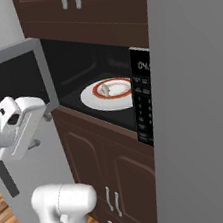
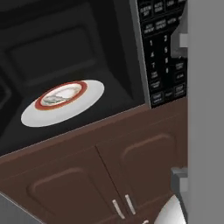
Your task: Transport the fish from the fridge to the microwave and turn on the microwave.
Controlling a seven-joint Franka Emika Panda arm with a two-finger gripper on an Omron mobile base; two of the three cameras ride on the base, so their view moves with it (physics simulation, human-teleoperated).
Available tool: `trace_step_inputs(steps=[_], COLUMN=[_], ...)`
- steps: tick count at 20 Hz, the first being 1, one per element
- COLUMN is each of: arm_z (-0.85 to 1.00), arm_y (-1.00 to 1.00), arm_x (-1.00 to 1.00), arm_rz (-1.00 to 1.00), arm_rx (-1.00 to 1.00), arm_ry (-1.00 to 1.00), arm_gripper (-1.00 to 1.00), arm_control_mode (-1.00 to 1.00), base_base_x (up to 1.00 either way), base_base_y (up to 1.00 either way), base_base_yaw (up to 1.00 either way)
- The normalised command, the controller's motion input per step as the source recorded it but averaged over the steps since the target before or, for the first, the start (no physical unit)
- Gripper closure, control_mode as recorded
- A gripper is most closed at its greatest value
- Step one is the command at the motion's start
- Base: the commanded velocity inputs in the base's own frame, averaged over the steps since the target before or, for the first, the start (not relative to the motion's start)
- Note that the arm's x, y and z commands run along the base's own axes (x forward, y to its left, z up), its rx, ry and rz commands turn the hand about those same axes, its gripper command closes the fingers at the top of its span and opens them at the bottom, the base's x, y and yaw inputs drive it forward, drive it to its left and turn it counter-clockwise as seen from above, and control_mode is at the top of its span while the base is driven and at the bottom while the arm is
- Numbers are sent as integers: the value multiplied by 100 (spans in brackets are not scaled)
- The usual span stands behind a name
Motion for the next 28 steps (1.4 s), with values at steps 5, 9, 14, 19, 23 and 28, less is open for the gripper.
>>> trace_step_inputs(steps=[5,9,14,19,23,28], arm_z=[-46,-67,-56,-52,-63,-66], arm_y=[21,18,15,17,18,10], arm_x=[-44,-39,-43,-50,-34,-22], arm_rz=[26,26,25,18,17,14], arm_rx=[-37,-28,-27,-33,-35,-30], arm_ry=[0,-1,-12,-33,-34,-25], arm_gripper=[-100,-100,-100,-100,-100,-100], arm_control_mode=[-100,-100,-100,-100,-100,-100], base_base_x=[0,0,0,0,0,0], base_base_y=[0,0,0,0,0,0], base_base_yaw=[0,0,0,0,0,0])
